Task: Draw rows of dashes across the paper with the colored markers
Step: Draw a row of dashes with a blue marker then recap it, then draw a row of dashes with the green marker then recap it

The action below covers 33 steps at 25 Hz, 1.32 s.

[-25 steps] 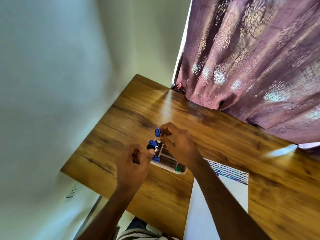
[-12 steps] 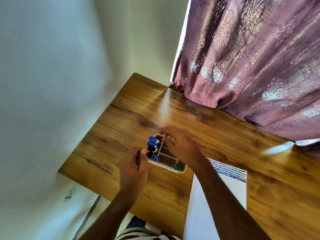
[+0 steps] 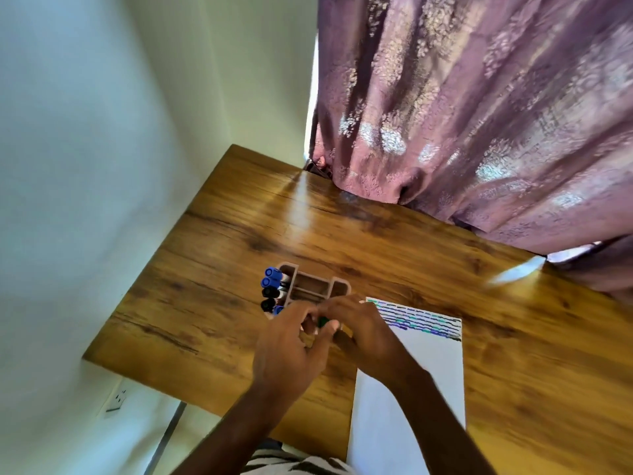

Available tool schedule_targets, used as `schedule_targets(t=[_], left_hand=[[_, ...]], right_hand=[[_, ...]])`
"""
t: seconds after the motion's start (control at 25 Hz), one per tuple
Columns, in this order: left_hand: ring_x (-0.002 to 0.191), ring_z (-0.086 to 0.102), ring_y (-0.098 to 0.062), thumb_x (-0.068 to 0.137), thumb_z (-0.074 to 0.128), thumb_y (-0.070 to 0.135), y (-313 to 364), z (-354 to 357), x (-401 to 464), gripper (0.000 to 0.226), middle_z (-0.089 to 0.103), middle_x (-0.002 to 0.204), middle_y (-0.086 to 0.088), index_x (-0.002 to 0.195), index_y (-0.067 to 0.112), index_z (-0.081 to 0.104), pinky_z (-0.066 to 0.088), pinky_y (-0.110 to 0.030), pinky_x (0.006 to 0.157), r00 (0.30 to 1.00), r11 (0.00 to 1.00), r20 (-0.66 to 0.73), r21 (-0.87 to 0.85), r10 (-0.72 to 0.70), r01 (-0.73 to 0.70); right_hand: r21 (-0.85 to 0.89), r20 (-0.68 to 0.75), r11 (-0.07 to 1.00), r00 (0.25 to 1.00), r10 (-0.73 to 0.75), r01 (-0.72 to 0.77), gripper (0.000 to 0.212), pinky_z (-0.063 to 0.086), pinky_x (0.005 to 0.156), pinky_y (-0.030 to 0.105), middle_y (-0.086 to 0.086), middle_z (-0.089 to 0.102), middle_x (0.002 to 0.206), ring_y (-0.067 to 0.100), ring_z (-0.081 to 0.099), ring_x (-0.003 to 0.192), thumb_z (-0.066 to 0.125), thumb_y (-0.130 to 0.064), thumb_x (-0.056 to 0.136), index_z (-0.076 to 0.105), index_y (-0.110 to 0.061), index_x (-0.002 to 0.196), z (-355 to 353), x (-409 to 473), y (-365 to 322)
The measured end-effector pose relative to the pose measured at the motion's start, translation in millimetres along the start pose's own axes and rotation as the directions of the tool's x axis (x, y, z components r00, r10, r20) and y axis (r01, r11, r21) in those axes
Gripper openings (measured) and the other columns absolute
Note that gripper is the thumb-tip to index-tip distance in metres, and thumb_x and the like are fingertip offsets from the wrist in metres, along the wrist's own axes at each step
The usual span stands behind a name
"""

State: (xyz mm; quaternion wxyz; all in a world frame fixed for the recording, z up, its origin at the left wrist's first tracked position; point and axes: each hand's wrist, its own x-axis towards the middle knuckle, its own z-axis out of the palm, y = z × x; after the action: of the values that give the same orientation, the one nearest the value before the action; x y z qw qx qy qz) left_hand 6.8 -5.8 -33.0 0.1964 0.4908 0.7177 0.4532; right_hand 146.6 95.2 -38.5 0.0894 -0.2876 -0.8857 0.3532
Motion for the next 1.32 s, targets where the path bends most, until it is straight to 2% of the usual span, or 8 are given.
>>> schedule_targets(t=[0.2, 0.4, 0.48, 0.64, 0.8, 0.96, 1.08, 1.32], left_hand=[[0.078, 0.067, -0.006, 0.090, 0.062, 0.042, 30, -3, 5, 0.023, 0.068, 0.088, 0.013, 0.103, 0.022, 0.065, 0.051, -0.015, 0.063, 0.998, 0.995, -0.042, -0.088, 0.048, -0.051], [0.064, 0.069, -0.001, 0.094, 0.056, 0.039, 48, -7, 7, 0.024, 0.068, 0.071, 0.009, 0.093, 0.016, 0.062, 0.050, -0.011, 0.053, 0.994, 0.968, -0.090, -0.250, -0.059, 0.035], [0.060, 0.067, -0.005, 0.097, 0.058, 0.037, 50, -5, 7, 0.023, 0.066, 0.065, 0.001, 0.092, 0.014, 0.060, 0.048, -0.012, 0.050, 0.986, 0.933, -0.079, -0.342, -0.146, 0.111], [0.055, 0.063, -0.015, 0.095, 0.054, 0.028, 43, 5, 4, 0.013, 0.069, 0.074, -0.010, 0.100, 0.018, 0.061, 0.047, -0.025, 0.044, 0.948, 0.812, 0.242, -0.499, -0.207, 0.305], [0.056, 0.053, -0.010, 0.098, 0.052, 0.042, 49, 23, -8, 0.018, 0.060, 0.063, 0.000, 0.093, 0.037, 0.068, 0.042, -0.025, 0.053, 0.798, 0.912, 0.598, -0.286, -0.070, 0.294], [0.052, 0.048, -0.007, 0.097, 0.044, 0.044, 62, 37, -11, 0.034, 0.055, 0.059, 0.009, 0.100, 0.017, 0.064, 0.040, -0.021, 0.052, 0.704, 0.903, 0.703, -0.232, -0.102, 0.362], [0.049, 0.041, -0.004, 0.093, 0.044, 0.049, 75, 42, -12, 0.038, 0.047, 0.056, 0.013, 0.090, 0.014, 0.058, 0.035, -0.016, 0.050, 0.612, 0.862, 0.774, -0.191, -0.161, 0.469], [0.048, 0.027, -0.009, 0.102, 0.041, 0.046, 95, 52, -14, 0.041, 0.036, 0.057, 0.003, 0.083, 0.011, 0.052, 0.027, -0.019, 0.047, 0.395, 0.516, 0.873, -0.207, -0.286, 0.831]], right_hand=[[-0.040, -0.279, 0.993, 0.953, -0.122, 0.115, 0.024, 0.035, 0.097, 0.009, 0.001, 0.075, 0.112, 0.011, 0.065, 0.107, 0.063, -0.024, 0.094, 0.071, -0.015, 0.115, -26, -14, -27], [0.253, -0.341, 0.958, 0.914, 0.219, -0.135, 0.027, 0.043, 0.070, 0.001, -0.036, 0.060, 0.115, -0.017, 0.054, 0.108, 0.071, -0.037, 0.088, 0.067, -0.043, 0.114, -36, -39, -19], [0.342, -0.356, 0.934, 0.905, 0.232, -0.105, 0.022, 0.045, 0.067, 0.005, -0.035, 0.065, 0.103, -0.009, 0.061, 0.098, 0.072, -0.033, 0.087, 0.070, -0.041, 0.107, -29, -51, -9], [0.803, -0.351, 0.596, 0.808, 0.473, 0.000, 0.019, 0.049, 0.055, 0.028, 0.007, 0.072, 0.076, 0.017, 0.059, 0.057, 0.087, -0.026, 0.076, 0.080, -0.016, 0.090, -35, -73, 2], [0.962, -0.251, 0.238, 0.764, 0.595, 0.130, 0.044, 0.043, 0.054, 0.025, 0.012, 0.061, 0.069, 0.016, 0.048, 0.056, 0.089, -0.041, 0.071, 0.075, -0.005, 0.091, -40, -84, 5], [0.906, -0.287, 0.423, 0.738, 0.611, 0.002, 0.050, 0.045, 0.057, 0.022, 0.003, 0.055, 0.061, 0.010, 0.050, 0.057, 0.049, -0.040, 0.101, 0.071, 0.004, 0.088, -26, -82, -9], [0.847, -0.368, 0.530, 0.666, 0.649, -0.049, 0.043, 0.046, 0.056, 0.021, 0.000, 0.059, 0.060, 0.009, 0.055, 0.057, 0.043, -0.035, 0.098, 0.071, -0.013, 0.073, -26, -81, -9], [0.874, -0.329, 0.478, 0.613, 0.718, -0.091, 0.046, 0.045, 0.057, 0.020, -0.003, 0.057, 0.059, 0.006, 0.052, 0.058, 0.044, -0.046, 0.095, 0.063, -0.014, 0.069, -35, -79, 0]])
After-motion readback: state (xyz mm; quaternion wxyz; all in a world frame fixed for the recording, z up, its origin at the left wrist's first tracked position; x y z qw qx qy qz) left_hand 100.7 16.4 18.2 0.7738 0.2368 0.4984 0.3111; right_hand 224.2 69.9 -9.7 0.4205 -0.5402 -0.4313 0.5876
